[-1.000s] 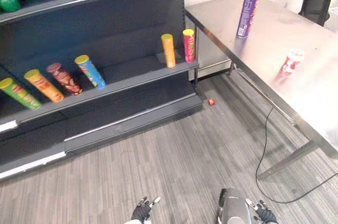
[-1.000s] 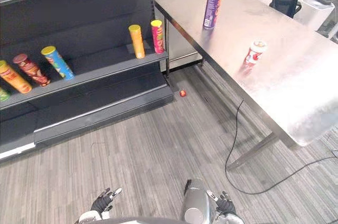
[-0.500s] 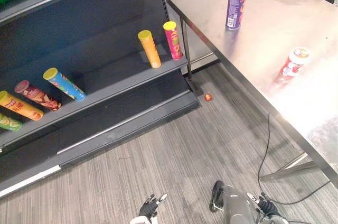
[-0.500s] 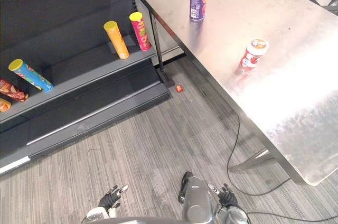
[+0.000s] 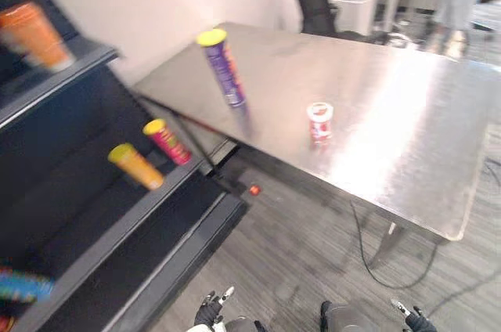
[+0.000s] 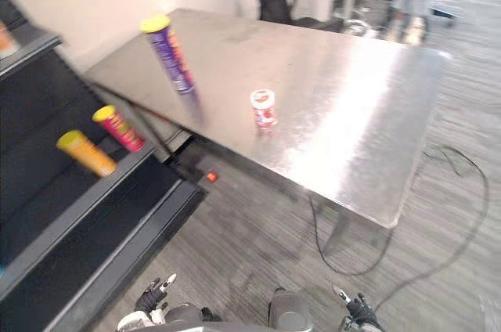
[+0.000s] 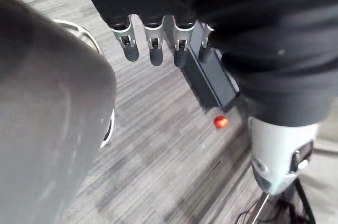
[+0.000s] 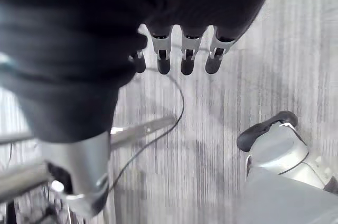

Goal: Put the gum and the chips on the shelf.

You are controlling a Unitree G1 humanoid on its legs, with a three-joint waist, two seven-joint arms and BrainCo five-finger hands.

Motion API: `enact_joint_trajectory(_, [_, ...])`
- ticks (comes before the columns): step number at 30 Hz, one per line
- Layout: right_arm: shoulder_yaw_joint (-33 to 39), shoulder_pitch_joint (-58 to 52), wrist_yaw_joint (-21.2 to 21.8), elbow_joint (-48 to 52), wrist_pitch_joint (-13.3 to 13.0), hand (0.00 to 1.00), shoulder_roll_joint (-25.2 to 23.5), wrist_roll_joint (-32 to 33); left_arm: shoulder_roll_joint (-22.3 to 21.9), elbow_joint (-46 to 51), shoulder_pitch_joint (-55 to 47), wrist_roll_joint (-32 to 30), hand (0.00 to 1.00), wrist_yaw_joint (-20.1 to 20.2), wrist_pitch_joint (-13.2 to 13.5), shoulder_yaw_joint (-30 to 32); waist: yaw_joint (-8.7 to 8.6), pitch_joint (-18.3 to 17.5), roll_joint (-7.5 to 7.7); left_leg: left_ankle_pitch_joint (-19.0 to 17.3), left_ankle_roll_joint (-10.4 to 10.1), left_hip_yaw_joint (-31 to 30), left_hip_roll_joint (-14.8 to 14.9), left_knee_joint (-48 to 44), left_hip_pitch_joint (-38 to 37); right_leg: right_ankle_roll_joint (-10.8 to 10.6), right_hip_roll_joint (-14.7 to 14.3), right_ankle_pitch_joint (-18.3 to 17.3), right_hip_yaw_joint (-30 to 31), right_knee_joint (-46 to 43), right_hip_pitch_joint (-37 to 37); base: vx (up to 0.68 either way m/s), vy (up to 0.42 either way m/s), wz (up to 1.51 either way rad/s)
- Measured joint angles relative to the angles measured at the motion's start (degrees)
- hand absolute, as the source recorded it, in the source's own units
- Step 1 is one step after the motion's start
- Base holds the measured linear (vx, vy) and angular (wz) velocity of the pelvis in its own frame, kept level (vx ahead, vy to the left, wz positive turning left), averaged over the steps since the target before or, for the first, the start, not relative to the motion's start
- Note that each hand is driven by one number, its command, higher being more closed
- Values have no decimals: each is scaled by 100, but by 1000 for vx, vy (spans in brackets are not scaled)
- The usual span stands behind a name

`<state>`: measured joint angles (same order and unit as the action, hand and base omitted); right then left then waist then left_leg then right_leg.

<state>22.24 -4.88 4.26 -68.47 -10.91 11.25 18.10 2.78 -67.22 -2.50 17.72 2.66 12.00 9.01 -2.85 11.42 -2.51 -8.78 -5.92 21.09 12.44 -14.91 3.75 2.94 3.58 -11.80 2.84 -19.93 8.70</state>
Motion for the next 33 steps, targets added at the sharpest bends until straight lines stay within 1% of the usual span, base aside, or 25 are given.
enact_joint_trajectory(1, [7, -56, 1, 1, 0, 0, 6, -1, -1, -6, 3, -1, 0, 2, -1, 25, -8, -1, 0, 80, -9, -138, -9, 247, 6, -45, 17, -23, 92, -2, 9, 141, 366, -111])
enact_joint_trajectory(2, [82, -187, 0, 1, 5, 0, 2, -2, 1, -42, 3, -5, 0, 3, -2, 51, -20, -11, -3, 264, -60, -407, -71, 594, 23, -149, 72, -74, 286, -5, 3, 136, 307, -70])
enact_joint_trajectory(3, [135, -264, -1, 1, 8, 0, 3, -2, -4, -64, 4, -5, 0, 0, -1, 54, -20, -18, -9, 334, -68, -539, -114, 702, 29, -229, 98, -97, 380, -4, 0, 165, 315, -77])
enact_joint_trajectory(4, [212, -374, -2, 1, 13, 0, 17, -6, -36, -65, 3, -8, 0, 1, 0, 62, -19, -50, -60, 430, -112, -713, -196, 875, 16, -396, 122, -155, 574, -2, 8, 173, 345, -76])
enact_joint_trajectory(5, [210, -440, 3, 0, 16, 0, 73, -22, -112, -107, -23, -12, 0, 14, -3, 56, -21, -140, -207, 547, -119, -741, -200, 1077, -53, -578, 73, -225, 721, -6, 42, 171, 368, -77])
enact_joint_trajectory(6, [212, -463, 4, 0, 18, 0, 145, -24, -184, -122, -68, -12, 0, 12, -9, 48, -25, -217, -337, 585, -98, -735, -159, 1191, -106, -675, 11, -266, 762, -19, 73, 183, 407, -73])
enact_joint_trajectory(7, [237, -432, 3, -13, 44, 0, 19, -25, -156, -100, -114, -18, 0, 23, 0, 80, -40, -360, -236, 748, -151, -561, -347, 1186, -160, -871, 194, -299, 932, -64, 105, 218, 392, -68])
enact_joint_trajectory(8, [273, -415, 23, -2, 45, 0, -141, -29, -25, -101, -110, -50, 0, 5, -1, 33, -41, -465, -74, 636, -70, -351, -530, 1175, -219, -1049, 432, -155, 927, 157, 79, 235, 380, -61])
enact_joint_trajectory(9, [291, -392, 24, 2, 42, 0, -221, -30, 18, -107, -107, -54, 0, -2, -4, 32, -42, -511, -30, 584, -9, -283, -605, 1167, -228, -1124, 520, -104, 951, 304, 24, 249, 351, -41])
enact_joint_trajectory(11, [497, -324, 39, 0, 48, 0, -426, -41, 72, -117, -107, -116, 0, 1, -12, -87, -103, -576, 73, 425, 136, -81, -834, 1185, -324, -1276, 790, 170, 961, 775, -175, 225, 353, -39])
enact_joint_trajectory(12, [503, -261, 38, 0, 49, 0, -470, -56, 73, -138, -120, -144, 0, -2, -30, -166, -111, -575, 69, 355, 194, 70, -910, 1188, -401, -1290, 862, 351, 978, 921, -222, 163, 267, -57])
enact_joint_trajectory(13, [505, -225, 35, 1, 52, 0, -485, -58, 78, -144, -119, -230, 0, -5, -36, -205, -108, -574, 52, 330, 216, 167, -923, 1189, -444, -1268, 867, 457, 995, 951, -213, 132, 212, -74])
enact_joint_trajectory(14, [511, -150, 23, 3, 58, 0, -516, -62, 78, -177, -110, -324, 0, -8, -48, -256, -110, -562, 9, 313, 239, 342, -923, 1189, -528, -1254, 852, 669, 998, 997, -196, 104, 163, -82])
enact_joint_trajectory(15, [513, -99, -1, 1, 62, 0, -547, -74, 68, -197, -106, -325, 0, -10, -53, -327, -102, -538, -46, 313, 240, 516, -885, 1189, -639, -1199, 817, 877, 813, 988, -174, 89, 143, -82])
enact_joint_trajectory(16, [512, -84, -2, 1, 64, 0, -561, -84, 64, -200, -107, -325, 0, -10, -54, -369, -96, -527, -73, 313, 240, 616, -855, 1188, -695, -1153, 804, 973, 624, 974, -158, 60, 104, -78])
enact_joint_trajectory(18, [496, -42, -16, 0, 70, 0, -576, -173, 62, -180, -97, -325, 0, -10, -80, -489, -25, -519, -150, 313, 241, 867, -796, 1183, -810, -1014, 861, 1156, -764, 890, -60, 44, 51, -64])
enact_joint_trajectory(19, [496, -43, -22, 0, 70, 0, -576, -177, 61, -167, -95, -325, 0, -10, -85, -527, -25, -520, -148, 313, 240, 864, -807, 1183, -824, -1013, 901, 1156, -1082, 896, -64, 40, -11, -39])
enact_joint_trajectory(20, [497, -43, -33, 1, 69, 0, -566, -176, 49, -136, -92, -324, 0, -9, -91, -600, -23, -511, -160, 313, 240, 852, -835, 1186, -860, -1012, 919, 1155, -1208, 945, -93, 28, -18, -22])
enact_joint_trajectory(23, [499, -36, -33, 0, 69, 0, -560, -165, -18, -101, -96, -324, 0, -5, -92, -629, -10, -480, -205, 314, 239, 871, -843, 1271, -927, -1011, 871, 1155, -1174, 1179, -201, 26, -15, -16])
enact_joint_trajectory(26, [529, 10, -30, -4, 70, 0, -559, -158, -35, -80, -98, -322, 0, 0, -90, -566, 9, -462, -181, 275, 178, 994, -820, 1422, -1003, -1012, 763, 1156, -1175, 1531, -312, -27, -35, -20])
enact_joint_trajectory(27, [610, 23, -31, -4, 70, 0, -560, -145, -38, -66, -105, -323, 0, 1, -91, -517, 11, -431, -137, 244, 132, 1007, -799, 1474, -1037, -1012, 717, 1156, -1175, 1638, -352, -65, -43, -20])
enact_joint_trajectory(28, [704, 36, -46, -4, 70, 0, -555, -121, -41, -62, -108, -323, 0, 4, -93, -458, 9, -420, -174, 226, 108, 1020, -762, 1535, -1096, -970, 662, 1218, -1172, 1783, -420, -105, -60, -23])
enact_joint_trajectory(29, [794, 27, -63, -4, 70, 0, -554, -120, -36, -60, -122, -324, 0, 7, -93, -409, 11, -407, -138, 212, 87, 1065, -715, 1574, -1094, -956, 597, 1283, -1166, 1902, -434, -104, -52, -19])
enact_joint_trajectory(31, [1002, 28, -135, -3, 72, 0, -547, -116, -30, -52, -117, -325, 0, 6, -94, -398, 17, -411, -150, 172, 31, 1131, -650, 1598, -1089, -916, 500, 1407, -1147, 2103, -480, -117, -79, -16])
enact_joint_trajectory(33, [1389, 20, -187, 3, 75, 0, -523, -109, -26, -47, -117, -335, 0, 5, -95, -346, 12, -399, -118, 164, 21, 1145, -610, 1590, -1089, -893, 445, 1467, -1138, 2258, -542, -121, -96, -9])
